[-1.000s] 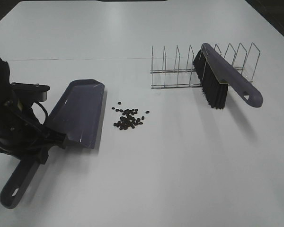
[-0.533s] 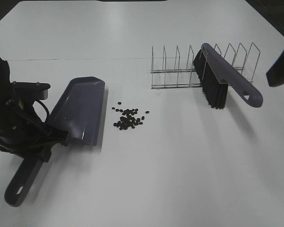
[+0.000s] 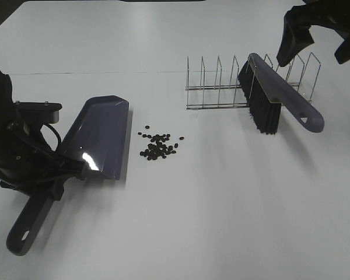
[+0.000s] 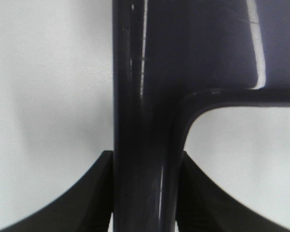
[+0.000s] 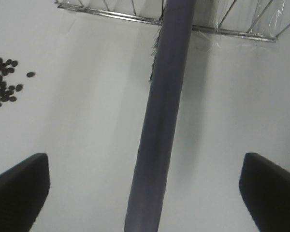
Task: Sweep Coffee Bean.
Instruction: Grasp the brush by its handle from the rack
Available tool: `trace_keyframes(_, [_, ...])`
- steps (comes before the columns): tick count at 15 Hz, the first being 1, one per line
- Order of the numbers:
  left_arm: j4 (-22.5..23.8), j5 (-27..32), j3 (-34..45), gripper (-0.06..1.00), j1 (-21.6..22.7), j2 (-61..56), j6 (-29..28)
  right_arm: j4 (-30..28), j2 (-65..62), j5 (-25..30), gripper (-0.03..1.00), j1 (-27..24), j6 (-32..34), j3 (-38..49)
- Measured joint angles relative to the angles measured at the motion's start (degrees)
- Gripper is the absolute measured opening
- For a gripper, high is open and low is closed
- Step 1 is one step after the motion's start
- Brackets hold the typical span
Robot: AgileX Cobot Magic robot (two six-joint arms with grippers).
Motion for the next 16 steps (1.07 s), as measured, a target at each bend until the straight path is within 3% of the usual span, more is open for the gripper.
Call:
trace_keyframes(4, [-0.11, 0.29, 0.0, 0.31, 0.0, 0.0, 0.0, -0.8, 18.68, 7.16, 0.99, 0.0, -0.17, -19.08])
trace_keyframes(7, [-1.09, 0.63, 0.0, 0.31, 0.0, 0.0, 0.0, -1.49, 29.45, 8.65, 0.99, 0.0, -1.6, -29.05])
trace_keyframes(13, [-1.32, 1.26, 0.0, 0.31, 0.0, 0.0, 0.0, -1.72, 37.24, 9.0, 0.97, 0.0, -2.12, -33.35])
trace_keyframes(16, [-1.32, 1.26, 0.0, 0.31, 0.0, 0.0, 0.0, -0.29, 38.33, 9.0, 0.9, 0.0, -2.18, -33.35])
